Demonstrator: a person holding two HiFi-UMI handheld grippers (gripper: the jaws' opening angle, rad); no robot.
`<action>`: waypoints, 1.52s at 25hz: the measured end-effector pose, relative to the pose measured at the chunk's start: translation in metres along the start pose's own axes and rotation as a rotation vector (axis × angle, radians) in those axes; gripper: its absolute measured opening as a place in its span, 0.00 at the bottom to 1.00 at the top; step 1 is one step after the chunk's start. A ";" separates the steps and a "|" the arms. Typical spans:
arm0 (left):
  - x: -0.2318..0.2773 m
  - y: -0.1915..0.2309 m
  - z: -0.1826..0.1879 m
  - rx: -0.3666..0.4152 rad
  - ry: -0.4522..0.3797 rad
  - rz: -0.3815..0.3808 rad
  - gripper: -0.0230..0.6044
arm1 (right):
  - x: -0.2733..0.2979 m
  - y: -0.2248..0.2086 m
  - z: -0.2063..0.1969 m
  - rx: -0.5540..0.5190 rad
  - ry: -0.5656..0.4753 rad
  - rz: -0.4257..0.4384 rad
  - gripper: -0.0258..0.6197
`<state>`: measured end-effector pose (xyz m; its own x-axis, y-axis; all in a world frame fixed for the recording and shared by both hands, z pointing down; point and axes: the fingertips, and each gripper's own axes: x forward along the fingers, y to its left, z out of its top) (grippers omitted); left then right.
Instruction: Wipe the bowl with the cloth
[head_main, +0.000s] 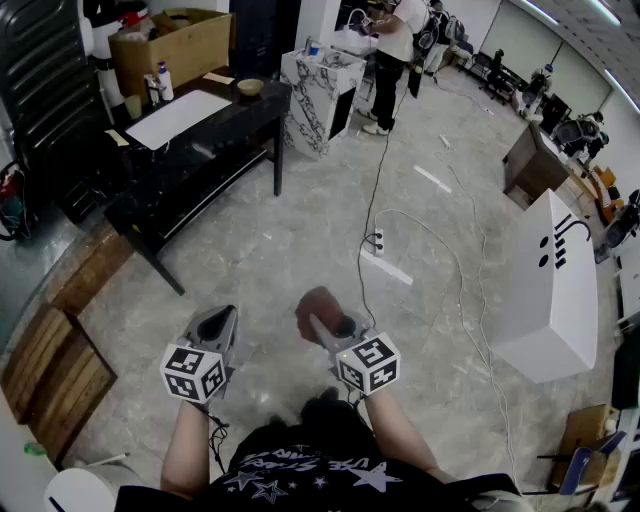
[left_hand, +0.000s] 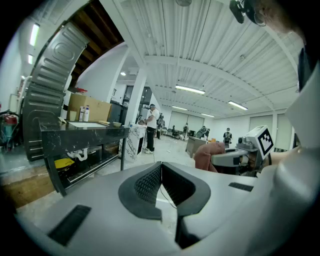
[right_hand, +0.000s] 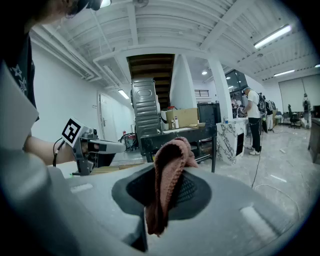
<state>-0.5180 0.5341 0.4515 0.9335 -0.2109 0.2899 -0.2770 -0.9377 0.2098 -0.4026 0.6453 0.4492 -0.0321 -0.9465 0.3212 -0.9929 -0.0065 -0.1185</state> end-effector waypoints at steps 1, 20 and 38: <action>-0.002 0.003 0.001 -0.001 -0.008 0.006 0.05 | 0.003 0.004 0.000 0.000 0.002 0.002 0.12; -0.072 0.004 -0.037 -0.043 0.022 0.037 0.05 | 0.007 0.055 -0.009 0.027 0.029 0.001 0.12; -0.013 0.081 0.000 -0.025 0.030 0.159 0.05 | 0.084 -0.014 0.020 0.059 -0.003 -0.001 0.12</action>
<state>-0.5527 0.4615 0.4650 0.8702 -0.3478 0.3491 -0.4270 -0.8857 0.1819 -0.3888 0.5595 0.4589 -0.0304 -0.9475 0.3182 -0.9845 -0.0266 -0.1735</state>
